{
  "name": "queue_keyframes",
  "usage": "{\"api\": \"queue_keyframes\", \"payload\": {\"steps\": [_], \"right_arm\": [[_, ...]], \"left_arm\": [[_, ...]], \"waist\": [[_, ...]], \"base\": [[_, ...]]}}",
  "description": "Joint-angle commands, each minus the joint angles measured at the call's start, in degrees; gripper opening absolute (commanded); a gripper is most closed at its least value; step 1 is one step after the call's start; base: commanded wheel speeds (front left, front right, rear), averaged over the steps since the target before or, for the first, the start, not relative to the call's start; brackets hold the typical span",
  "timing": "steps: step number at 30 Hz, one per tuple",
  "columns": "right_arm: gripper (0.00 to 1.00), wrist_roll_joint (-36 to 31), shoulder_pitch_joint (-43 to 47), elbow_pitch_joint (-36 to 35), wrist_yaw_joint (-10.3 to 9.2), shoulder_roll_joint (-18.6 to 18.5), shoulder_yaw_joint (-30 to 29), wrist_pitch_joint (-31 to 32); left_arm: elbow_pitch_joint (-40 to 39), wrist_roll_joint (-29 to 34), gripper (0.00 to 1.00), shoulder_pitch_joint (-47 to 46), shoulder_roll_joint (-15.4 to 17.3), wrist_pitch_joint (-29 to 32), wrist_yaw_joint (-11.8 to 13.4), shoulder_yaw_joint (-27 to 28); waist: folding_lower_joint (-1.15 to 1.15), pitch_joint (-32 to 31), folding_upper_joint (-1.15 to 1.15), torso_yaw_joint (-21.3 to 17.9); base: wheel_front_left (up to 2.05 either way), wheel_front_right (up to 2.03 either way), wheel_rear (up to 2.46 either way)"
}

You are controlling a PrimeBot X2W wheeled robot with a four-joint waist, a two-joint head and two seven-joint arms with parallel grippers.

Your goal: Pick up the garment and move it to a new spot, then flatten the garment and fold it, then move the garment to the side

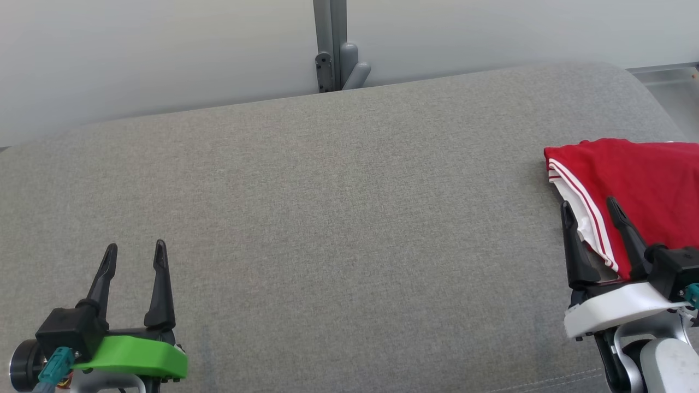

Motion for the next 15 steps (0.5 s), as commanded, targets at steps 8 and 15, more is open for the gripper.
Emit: {"api": "queue_keyframes", "payload": {"steps": [8,15], "right_arm": [[1.0,-0.27,0.79,-0.3,-0.1,0.23,-0.32,-0.34],[0.0,0.17,0.9,1.44,0.01,0.8,0.06,-0.04]], "left_arm": [[-0.39,-0.73,1.0,0.47,0.62,-0.59,0.51,0.0],[1.1,-0.75,0.0,0.3,-0.47,-0.4,0.42,-0.65]], "waist": [[0.0,-0.07,0.0,0.37],[0.0,-0.07,0.0,0.56]], "base": [[0.0,0.0,0.0],[0.0,0.0,0.0]]}}
